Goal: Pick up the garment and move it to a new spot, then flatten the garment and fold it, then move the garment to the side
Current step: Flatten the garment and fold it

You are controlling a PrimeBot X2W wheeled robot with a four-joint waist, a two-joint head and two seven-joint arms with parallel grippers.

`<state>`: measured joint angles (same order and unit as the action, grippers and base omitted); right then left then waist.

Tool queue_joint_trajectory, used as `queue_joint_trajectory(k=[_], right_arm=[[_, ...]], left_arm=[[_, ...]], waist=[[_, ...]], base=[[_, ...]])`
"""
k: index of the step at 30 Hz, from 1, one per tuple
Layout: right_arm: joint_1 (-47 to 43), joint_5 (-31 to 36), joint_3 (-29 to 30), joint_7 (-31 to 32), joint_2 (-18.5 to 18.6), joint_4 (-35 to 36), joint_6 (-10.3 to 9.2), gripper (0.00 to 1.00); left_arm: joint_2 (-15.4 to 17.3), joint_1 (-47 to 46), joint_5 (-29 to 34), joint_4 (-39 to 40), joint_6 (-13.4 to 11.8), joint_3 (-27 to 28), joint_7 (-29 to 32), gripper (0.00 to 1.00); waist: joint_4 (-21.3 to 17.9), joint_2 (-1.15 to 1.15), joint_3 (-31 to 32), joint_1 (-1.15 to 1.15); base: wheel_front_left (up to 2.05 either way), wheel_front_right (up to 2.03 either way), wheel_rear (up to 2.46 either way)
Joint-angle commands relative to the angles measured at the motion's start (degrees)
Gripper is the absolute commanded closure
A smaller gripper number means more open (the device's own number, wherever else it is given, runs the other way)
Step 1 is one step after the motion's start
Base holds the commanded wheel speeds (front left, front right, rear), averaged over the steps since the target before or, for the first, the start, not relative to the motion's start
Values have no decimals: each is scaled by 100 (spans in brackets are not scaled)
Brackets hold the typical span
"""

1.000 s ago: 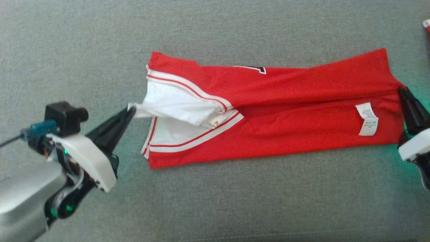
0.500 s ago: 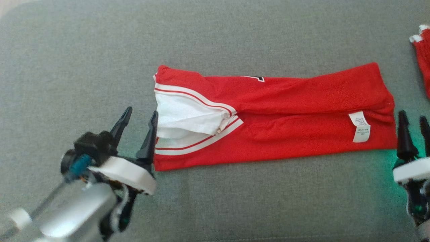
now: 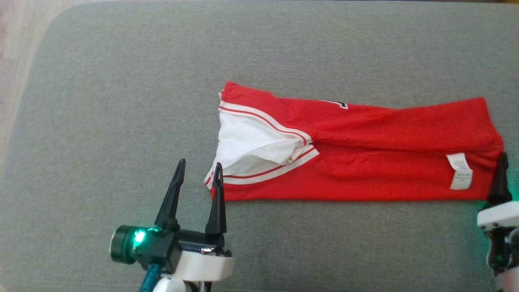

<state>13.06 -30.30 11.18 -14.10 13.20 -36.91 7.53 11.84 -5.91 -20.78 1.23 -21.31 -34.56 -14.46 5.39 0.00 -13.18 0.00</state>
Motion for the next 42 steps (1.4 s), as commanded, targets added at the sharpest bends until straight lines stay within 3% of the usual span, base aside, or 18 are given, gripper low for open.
queue_joint_trajectory(k=[1, 7, 8, 10, 11, 17, 24, 30, 36, 42], right_arm=[[209, 100, -23, 9, 75, -29, -4, 0], [547, 290, 143, 281, 19, -716, -4, 0], [592, 299, 131, 371, -1, -836, -4, 22], [663, 307, 92, 461, -28, -1004, -4, 87], [686, 298, 53, 468, -46, -1047, -4, 100], [687, 160, -155, 157, 25, -962, -4, 100], [533, 38, -60, 14, 675, -581, -4, 100], [328, -456, -167, 337, 914, 711, -4, 100], [64, -611, -626, 746, 444, 2688, -4, 100], [86, -85, -1471, 1273, -504, 3777, -4, 100]], left_arm=[[-48, -5, 212, 197, 100, 318, -53, 0], [-206, 91, 692, 149, 410, 681, -53, 0], [-234, 104, 737, 138, 460, 765, -53, 0], [-275, 132, 823, 108, 565, 912, -53, 0], [-300, 147, 861, 103, 610, 985, -53, 0], [-443, 284, 1045, 41, 852, 1305, -53, 0], [-578, 409, 1201, 5, 1066, 1560, -53, 0], [-637, 505, 1302, -4, 1216, 1764, -53, 0], [-726, 490, 1387, -31, 1345, 1817, -53, 0], [-768, 476, 1464, -64, 1466, 1867, -53, 0]], waist=[[95, 0, -46, 0], [189, 0, -90, 0], [198, 0, -90, 0], [208, 0, -78, 0], [206, 0, -67, 0], [118, 0, 70, 0], [-62, 0, 214, 0], [-236, 0, 305, 0], [-271, 0, 365, 0], [-103, 0, 326, 0]], base=[[0, 0, 0], [0, 0, 0], [0, 0, 0], [0, 0, 0], [0, 0, 0], [0, 0, 0], [0, 0, 0], [0, 0, 0], [0, 0, 0], [0, 0, 0]])
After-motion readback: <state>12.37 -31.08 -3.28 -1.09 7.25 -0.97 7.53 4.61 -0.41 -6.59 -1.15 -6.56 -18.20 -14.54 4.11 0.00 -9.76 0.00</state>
